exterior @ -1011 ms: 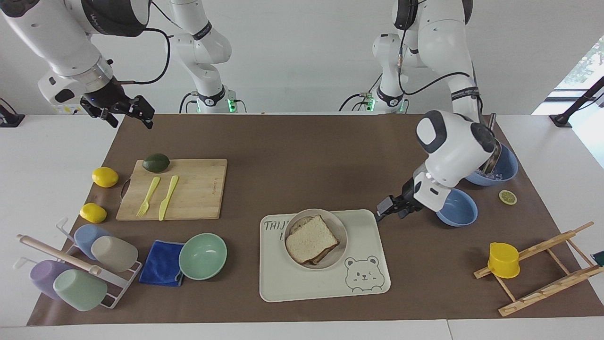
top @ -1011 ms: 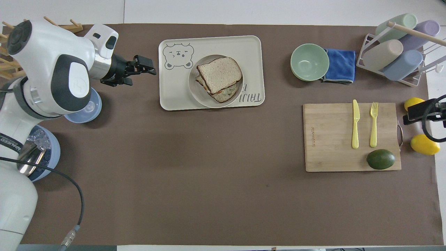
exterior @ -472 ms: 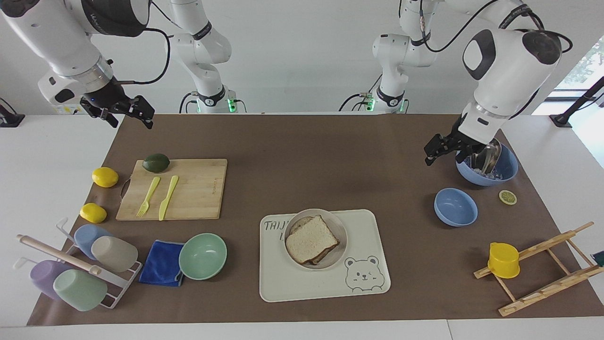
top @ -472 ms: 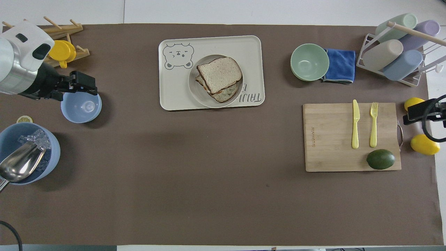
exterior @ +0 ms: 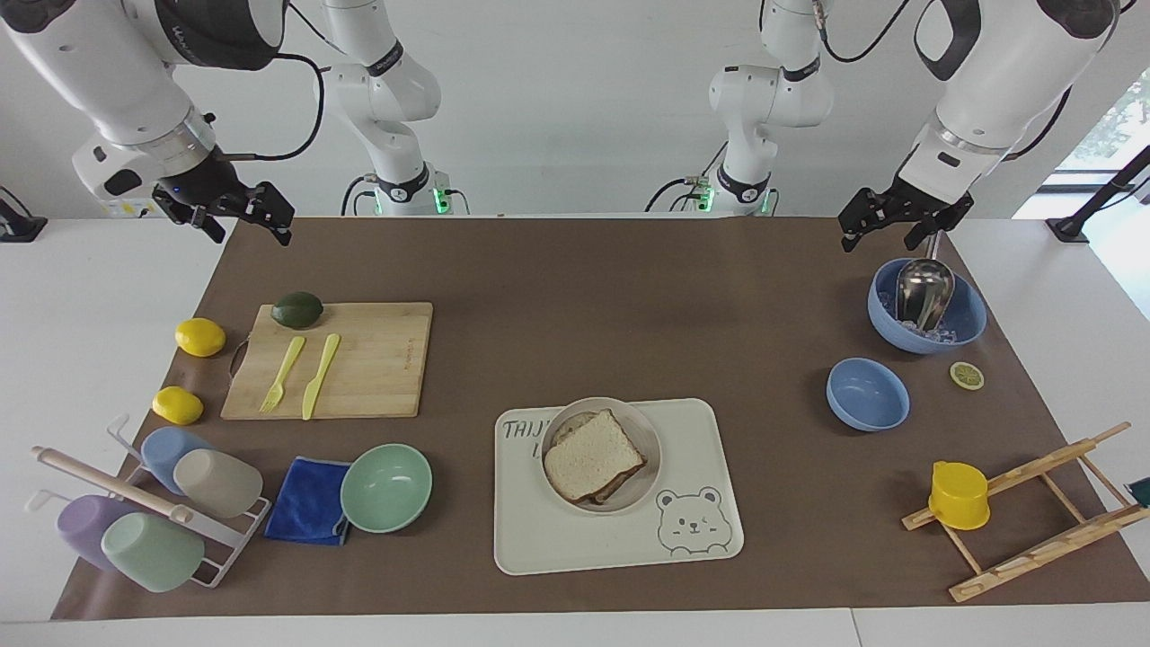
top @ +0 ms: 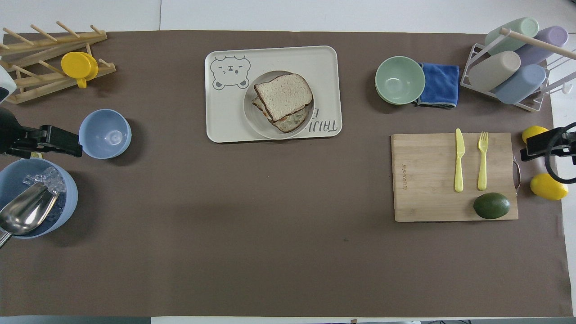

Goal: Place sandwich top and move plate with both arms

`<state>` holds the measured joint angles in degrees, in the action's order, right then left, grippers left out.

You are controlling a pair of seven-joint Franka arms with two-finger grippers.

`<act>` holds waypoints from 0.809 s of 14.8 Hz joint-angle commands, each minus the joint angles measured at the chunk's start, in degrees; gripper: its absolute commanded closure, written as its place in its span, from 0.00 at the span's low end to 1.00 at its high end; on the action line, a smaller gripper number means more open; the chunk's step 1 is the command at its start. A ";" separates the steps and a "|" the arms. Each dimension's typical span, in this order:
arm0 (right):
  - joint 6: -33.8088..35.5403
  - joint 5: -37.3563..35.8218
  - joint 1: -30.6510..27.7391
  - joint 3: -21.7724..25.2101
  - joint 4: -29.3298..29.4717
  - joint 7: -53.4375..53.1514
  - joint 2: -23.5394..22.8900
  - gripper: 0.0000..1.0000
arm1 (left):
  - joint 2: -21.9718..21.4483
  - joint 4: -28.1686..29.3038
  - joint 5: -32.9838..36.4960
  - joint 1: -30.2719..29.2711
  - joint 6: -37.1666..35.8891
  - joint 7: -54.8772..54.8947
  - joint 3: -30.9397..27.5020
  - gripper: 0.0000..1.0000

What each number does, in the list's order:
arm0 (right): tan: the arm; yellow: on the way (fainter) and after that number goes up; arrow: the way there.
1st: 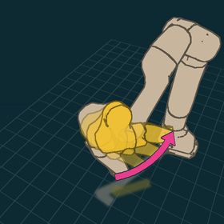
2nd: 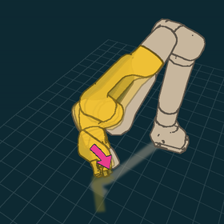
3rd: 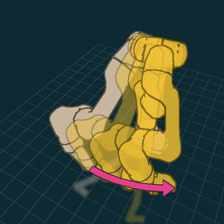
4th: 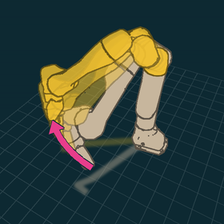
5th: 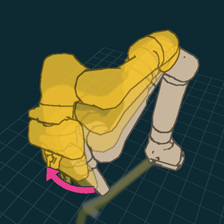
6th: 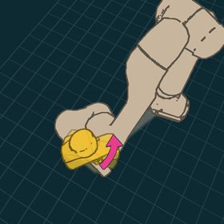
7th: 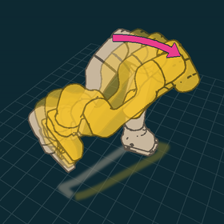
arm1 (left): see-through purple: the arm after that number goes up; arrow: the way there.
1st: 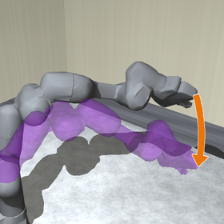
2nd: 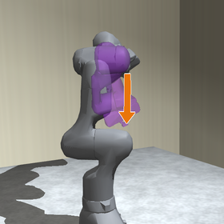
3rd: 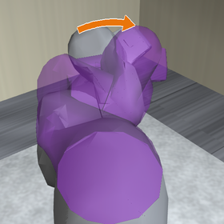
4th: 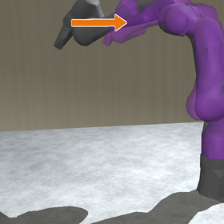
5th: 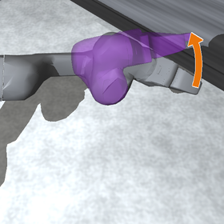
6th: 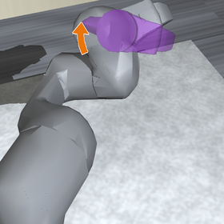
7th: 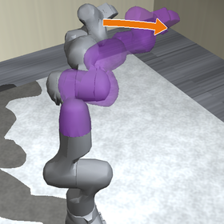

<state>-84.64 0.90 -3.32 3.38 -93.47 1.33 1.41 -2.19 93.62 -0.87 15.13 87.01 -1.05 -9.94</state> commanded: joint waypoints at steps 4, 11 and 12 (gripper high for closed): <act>-0.62 0.50 -0.29 -0.30 -0.92 -0.80 0.79 0.00 | -0.10 3.32 0.70 -9.33 4.83 2.46 8.35 0.00; -0.62 0.50 -0.29 -0.30 -0.92 -0.80 0.79 0.00 | 1.84 -0.11 0.43 -9.25 1.49 2.19 7.91 0.00; -0.62 0.50 -0.29 -0.30 -0.92 -0.80 0.79 0.00 | 1.93 0.15 0.35 -9.25 1.67 2.19 7.91 0.00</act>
<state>-84.64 0.90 -3.32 3.38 -93.47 1.33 1.41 -1.13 94.28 -0.80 6.46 89.58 0.90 -2.53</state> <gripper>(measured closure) 0.000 0.000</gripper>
